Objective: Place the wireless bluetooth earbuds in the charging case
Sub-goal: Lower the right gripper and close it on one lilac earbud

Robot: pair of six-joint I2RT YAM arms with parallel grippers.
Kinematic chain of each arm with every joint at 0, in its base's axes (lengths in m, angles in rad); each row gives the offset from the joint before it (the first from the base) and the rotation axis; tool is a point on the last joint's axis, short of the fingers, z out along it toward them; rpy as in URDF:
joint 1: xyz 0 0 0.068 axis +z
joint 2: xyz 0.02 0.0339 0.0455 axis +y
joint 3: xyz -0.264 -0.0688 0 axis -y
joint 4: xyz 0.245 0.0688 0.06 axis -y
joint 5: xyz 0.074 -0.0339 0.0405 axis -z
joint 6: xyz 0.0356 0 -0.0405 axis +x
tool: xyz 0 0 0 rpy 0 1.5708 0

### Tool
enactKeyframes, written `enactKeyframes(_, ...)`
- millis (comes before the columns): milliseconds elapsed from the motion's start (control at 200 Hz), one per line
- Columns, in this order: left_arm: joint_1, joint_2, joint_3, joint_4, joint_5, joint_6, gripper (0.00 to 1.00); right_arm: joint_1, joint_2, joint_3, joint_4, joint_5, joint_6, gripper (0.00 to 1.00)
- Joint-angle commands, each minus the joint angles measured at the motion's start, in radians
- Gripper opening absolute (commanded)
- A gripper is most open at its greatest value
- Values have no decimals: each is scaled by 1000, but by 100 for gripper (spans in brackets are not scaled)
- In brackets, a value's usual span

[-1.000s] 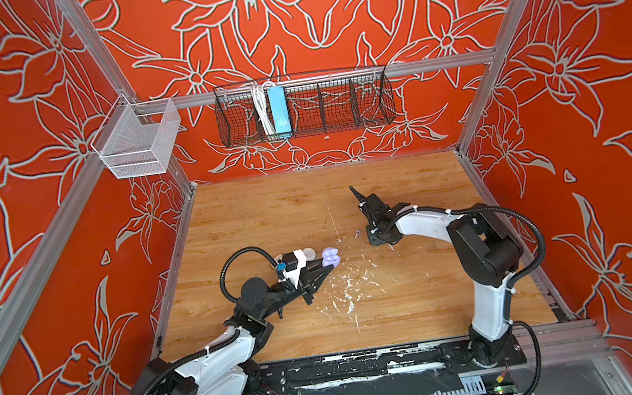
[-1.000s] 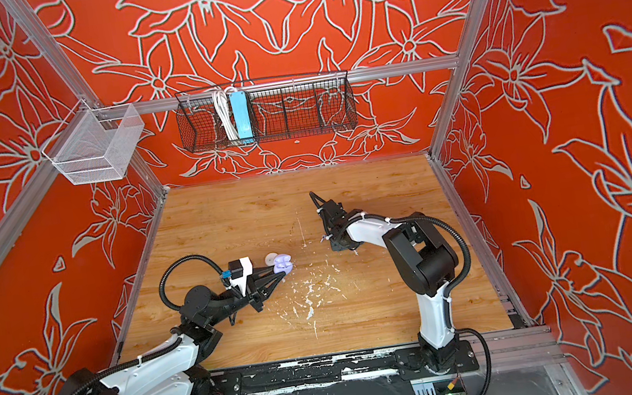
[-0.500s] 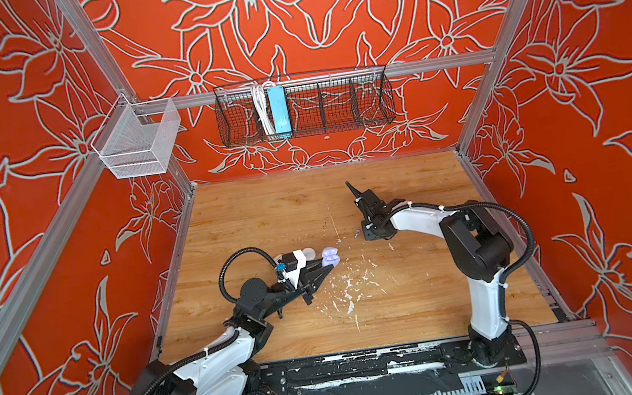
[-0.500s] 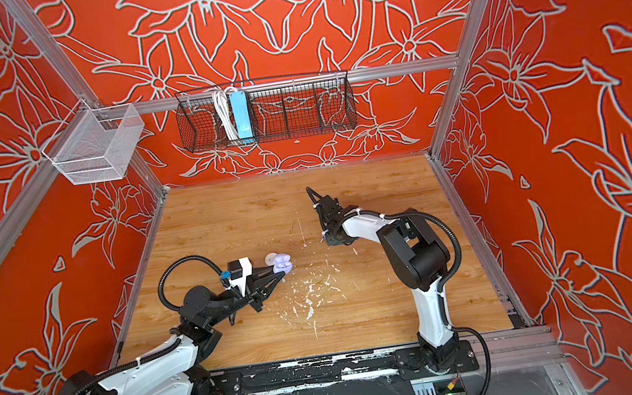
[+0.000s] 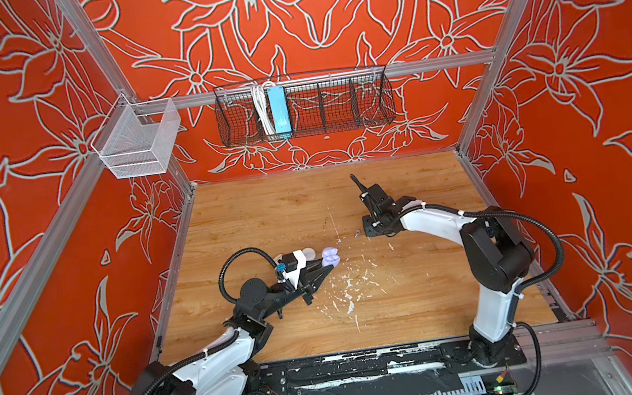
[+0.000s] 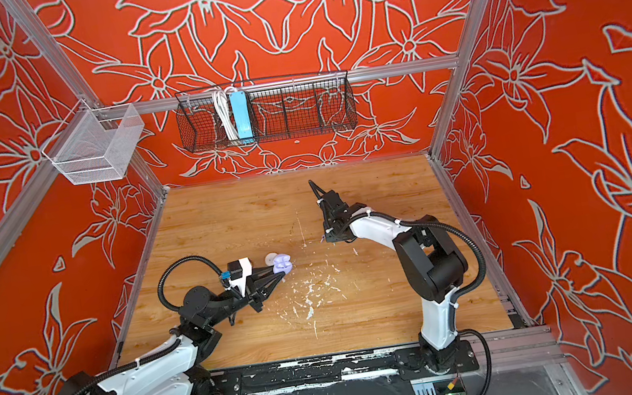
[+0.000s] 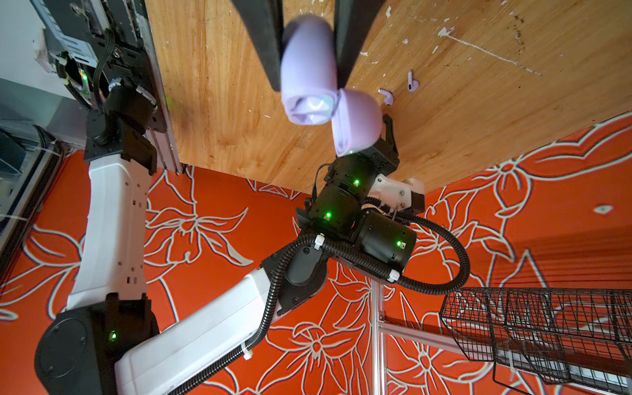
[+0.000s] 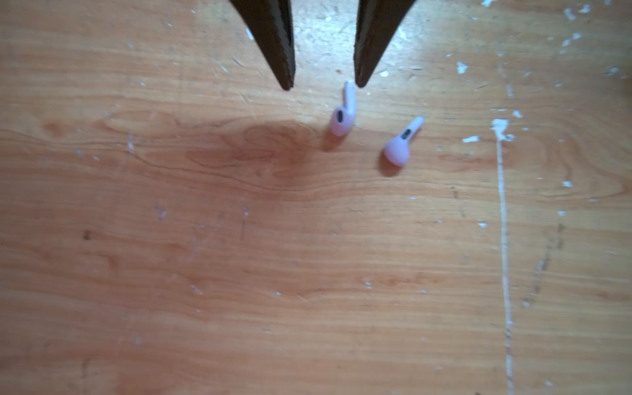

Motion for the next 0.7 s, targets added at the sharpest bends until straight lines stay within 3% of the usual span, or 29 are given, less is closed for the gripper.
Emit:
enactKeyframes(0, -9, -23, 1, -2, 10, 22, 0, -4, 27, 26, -4, -33, 32, 34)
enactKeyframes(696, -20, -61, 6, -30, 16, 44, 0, -4, 167, 97, -47, -11, 31, 34)
